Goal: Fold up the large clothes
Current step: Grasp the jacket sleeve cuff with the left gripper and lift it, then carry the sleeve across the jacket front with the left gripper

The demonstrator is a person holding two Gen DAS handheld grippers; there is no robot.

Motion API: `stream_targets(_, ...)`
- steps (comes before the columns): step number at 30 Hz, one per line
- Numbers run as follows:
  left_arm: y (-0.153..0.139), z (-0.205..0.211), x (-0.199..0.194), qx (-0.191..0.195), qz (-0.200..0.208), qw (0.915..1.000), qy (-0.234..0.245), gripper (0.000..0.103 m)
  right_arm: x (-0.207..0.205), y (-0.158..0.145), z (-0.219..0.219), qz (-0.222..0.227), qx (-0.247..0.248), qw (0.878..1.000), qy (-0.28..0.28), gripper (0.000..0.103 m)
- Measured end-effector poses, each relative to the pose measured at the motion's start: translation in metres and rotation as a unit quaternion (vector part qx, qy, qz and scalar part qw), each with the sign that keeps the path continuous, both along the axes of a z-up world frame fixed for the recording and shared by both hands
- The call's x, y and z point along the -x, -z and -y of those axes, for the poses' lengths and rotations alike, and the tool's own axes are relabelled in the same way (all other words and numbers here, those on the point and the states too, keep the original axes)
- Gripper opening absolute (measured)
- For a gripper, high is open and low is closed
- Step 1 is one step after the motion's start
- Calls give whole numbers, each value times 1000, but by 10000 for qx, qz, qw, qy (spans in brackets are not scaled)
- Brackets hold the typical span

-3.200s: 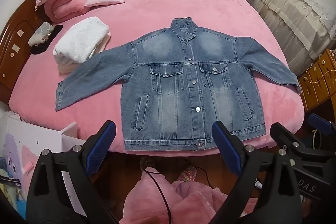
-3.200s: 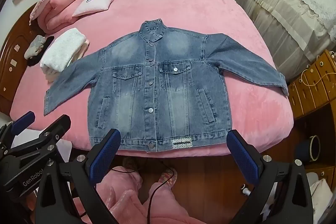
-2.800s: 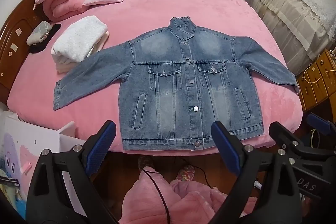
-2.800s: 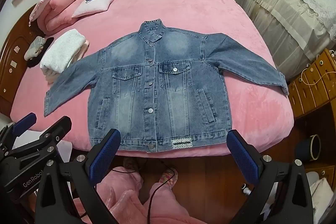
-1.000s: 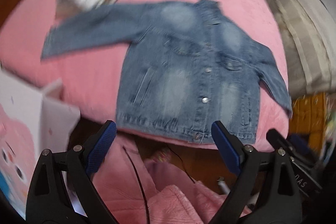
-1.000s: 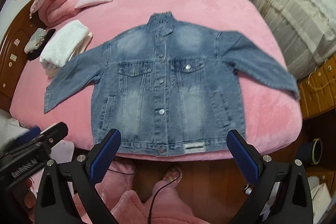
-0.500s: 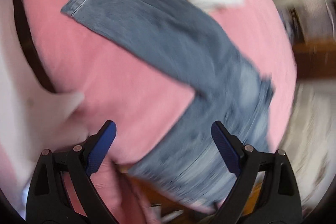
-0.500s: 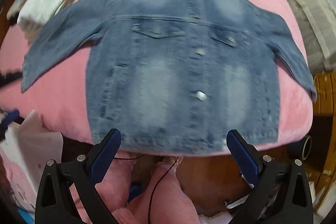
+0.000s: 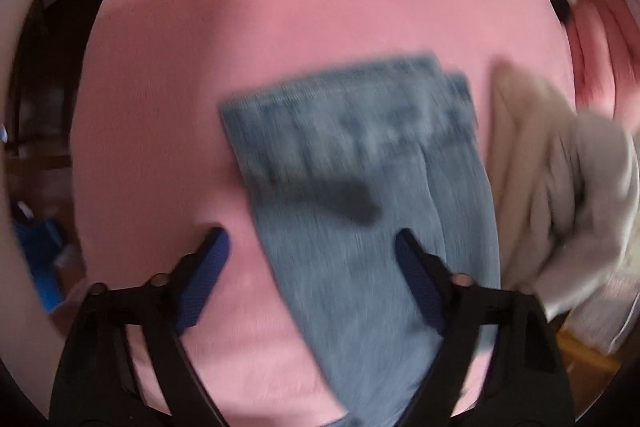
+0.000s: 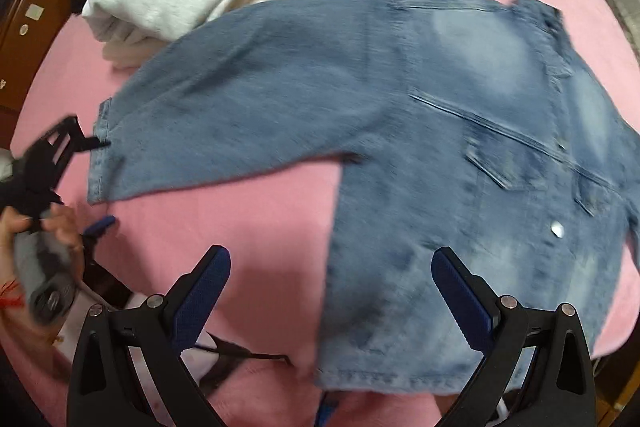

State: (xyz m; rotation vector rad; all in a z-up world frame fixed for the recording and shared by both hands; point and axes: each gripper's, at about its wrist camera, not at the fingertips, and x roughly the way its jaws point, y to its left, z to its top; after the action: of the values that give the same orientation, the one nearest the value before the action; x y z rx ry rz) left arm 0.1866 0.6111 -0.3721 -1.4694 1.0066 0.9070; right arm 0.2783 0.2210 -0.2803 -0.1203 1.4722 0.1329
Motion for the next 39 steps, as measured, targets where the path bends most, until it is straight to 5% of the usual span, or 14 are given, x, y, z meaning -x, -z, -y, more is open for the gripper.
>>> stream_targets(4,17,-24,-3,-169,300,9993,-176,67,-13,21,-8,-31,44,9999,-136,102)
stream_targets(7,14,-28,-8,-564,387,9976,-114,32,-14,34,1,-16,34,9999,-135,102)
stream_targets(12,-17,-13,-24,-1272,817,9884,164,22,-9,49,32,-75,-140,9999,52,102)
stream_targets(16,-71,17,-32,-2043,1181,9706,472,22,6,49,69,-76,-354,9990,252,102)
stream_targets(20,-138,61,-27,-2876,1541,9429,670,22,23,43,110,-45,-599,9977,326,102)
stream_targets(23,-185,105,-25,-3537,1815,9140,806,22,39,27,151,-63,-850,9954,432,102)
stream_targets(27,-255,189,-34,-4531,2350,8517,1186,22,49,9,218,-106,-1184,9896,811,102)
stream_targets(31,-305,277,-46,-5051,2871,7906,1932,22,48,-10,280,52,-1211,9878,978,102)
stream_targets(38,-295,443,-97,-5359,3333,6805,3724,22,36,-35,400,535,-1016,9845,1323,102)
stream_targets(39,-283,462,-113,-5372,3312,6710,3892,22,35,-35,415,575,-993,9835,1402,102)
